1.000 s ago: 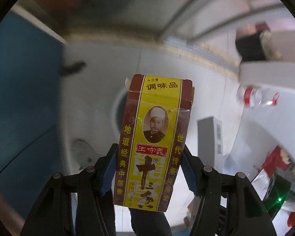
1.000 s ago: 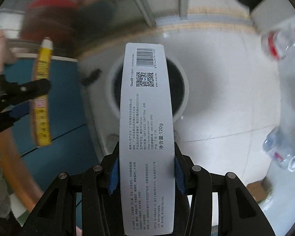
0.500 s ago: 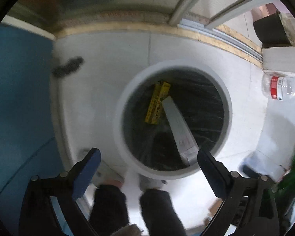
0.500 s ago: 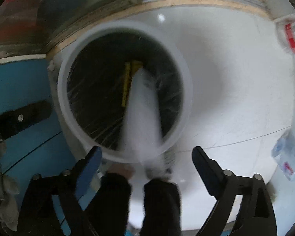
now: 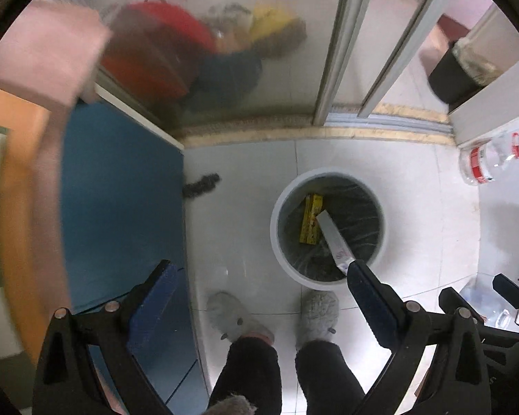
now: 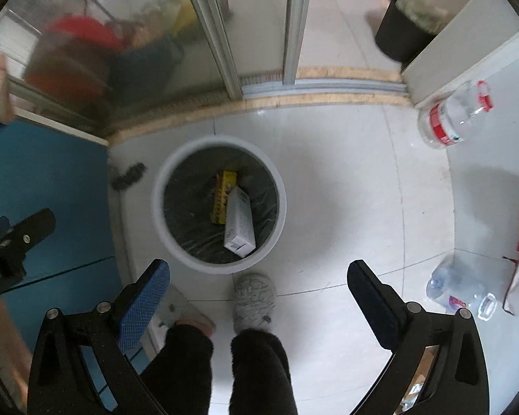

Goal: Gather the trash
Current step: 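Open both tools over the bin to drop the boxes inside, then move both tools back toward the counter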

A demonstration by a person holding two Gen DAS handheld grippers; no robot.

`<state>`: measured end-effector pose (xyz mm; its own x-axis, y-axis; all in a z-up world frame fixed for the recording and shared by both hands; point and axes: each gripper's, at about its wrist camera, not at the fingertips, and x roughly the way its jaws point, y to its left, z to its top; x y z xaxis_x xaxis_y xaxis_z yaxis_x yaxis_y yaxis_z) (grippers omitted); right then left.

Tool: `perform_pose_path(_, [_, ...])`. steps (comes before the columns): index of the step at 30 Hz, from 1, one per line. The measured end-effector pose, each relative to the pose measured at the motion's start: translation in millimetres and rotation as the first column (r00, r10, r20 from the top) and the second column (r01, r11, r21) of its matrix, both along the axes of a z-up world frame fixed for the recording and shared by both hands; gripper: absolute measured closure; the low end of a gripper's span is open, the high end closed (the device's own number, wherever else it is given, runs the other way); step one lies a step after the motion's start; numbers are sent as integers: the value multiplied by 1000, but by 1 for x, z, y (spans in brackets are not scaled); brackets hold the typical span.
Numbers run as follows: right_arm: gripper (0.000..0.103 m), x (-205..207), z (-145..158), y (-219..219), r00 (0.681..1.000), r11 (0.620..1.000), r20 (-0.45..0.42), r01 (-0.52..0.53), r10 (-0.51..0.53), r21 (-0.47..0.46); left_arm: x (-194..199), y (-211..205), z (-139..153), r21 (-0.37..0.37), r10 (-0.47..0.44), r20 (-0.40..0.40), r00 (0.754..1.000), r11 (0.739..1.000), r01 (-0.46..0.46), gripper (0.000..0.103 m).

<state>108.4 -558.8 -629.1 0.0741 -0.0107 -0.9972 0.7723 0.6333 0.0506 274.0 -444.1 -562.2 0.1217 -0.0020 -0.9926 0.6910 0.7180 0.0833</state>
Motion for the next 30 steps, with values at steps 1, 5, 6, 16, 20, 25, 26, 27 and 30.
perform_pose_path(1, [0, -4, 13, 5, 1000, 1000, 7, 4, -4, -5, -3, 1, 15, -11, -5, 8, 1000, 1000, 5, 3])
perform_pose_path(5, [0, -22, 90, 14, 998, 999, 58, 19, -17, -40, -19, 9, 77, -55, -20, 40, 999, 998, 22, 3])
perform_pose_path(6, [0, -26, 104, 16, 998, 999, 63, 21, -18, -49, -23, 11, 92, -64, -20, 46, 999, 998, 23, 3])
perform_pose_path(16, [0, -68, 247, 41, 994, 993, 113, 5, 9, -116, -57, 33, 201, -141, -23, 79, 997, 989, 34, 3])
perform_pose_path(20, [0, -78, 284, 46, 991, 993, 129, -7, 22, -116, -62, 47, 236, -170, 0, 78, 997, 985, 13, 3])
perform_pose_path(25, [0, -65, 318, 57, 984, 995, 164, -53, 67, -88, -49, 77, 271, -225, 103, 68, 992, 971, -85, 3])
perform_pose_path(26, [0, -59, 326, 61, 981, 994, 179, -63, 78, -88, -43, 88, 281, -244, 135, 71, 988, 963, -114, 3])
perform_pose_path(27, [0, -51, 335, 66, 977, 993, 193, -75, 90, -87, -36, 102, 292, -262, 171, 83, 982, 954, -144, 3])
perform_pose_path(30, [0, -16, 357, 92, 961, 987, 230, -138, 153, -80, -13, 150, 321, -297, 266, 125, 956, 929, -220, 3])
